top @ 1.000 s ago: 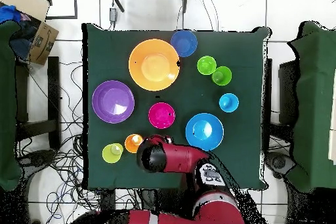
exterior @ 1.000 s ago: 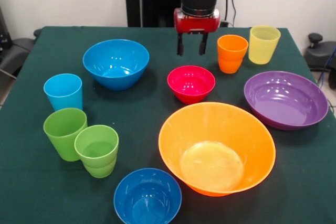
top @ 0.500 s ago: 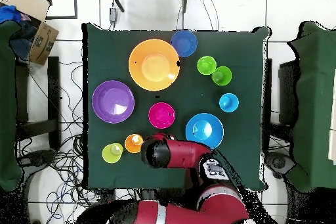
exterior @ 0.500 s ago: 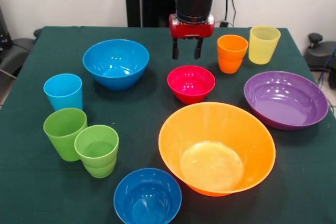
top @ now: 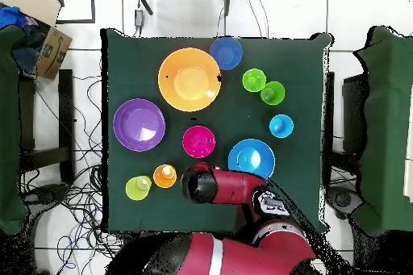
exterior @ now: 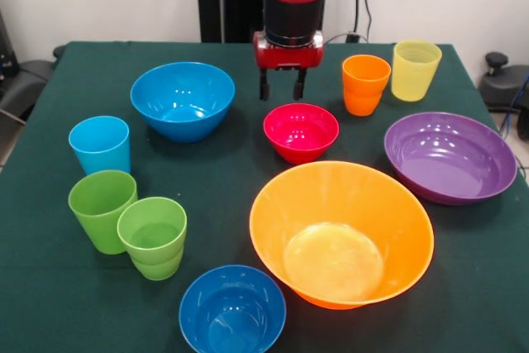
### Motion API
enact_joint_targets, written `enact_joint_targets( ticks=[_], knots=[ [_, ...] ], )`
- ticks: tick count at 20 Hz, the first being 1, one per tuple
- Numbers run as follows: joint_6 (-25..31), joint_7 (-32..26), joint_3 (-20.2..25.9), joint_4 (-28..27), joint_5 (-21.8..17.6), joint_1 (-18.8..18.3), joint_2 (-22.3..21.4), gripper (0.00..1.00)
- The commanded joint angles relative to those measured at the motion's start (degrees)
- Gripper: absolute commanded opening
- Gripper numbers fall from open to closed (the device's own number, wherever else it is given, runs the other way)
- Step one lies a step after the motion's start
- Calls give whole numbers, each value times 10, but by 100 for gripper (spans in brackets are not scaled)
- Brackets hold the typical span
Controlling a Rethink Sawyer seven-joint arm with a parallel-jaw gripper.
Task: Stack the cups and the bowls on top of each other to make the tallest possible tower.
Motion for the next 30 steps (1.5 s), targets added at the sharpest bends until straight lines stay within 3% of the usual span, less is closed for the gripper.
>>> enact_joint_targets(
  ticks=[1,20,25,30],
  knots=[
    [43,6,52,-68,-32,-23,29,100],
    [65,3,59,-101,-34,-40,32,100],
    [117,-6,72,-87,-23,-51,11,100],
    [134,-5,85,-85,-20,-58,6,100]
  ],
)
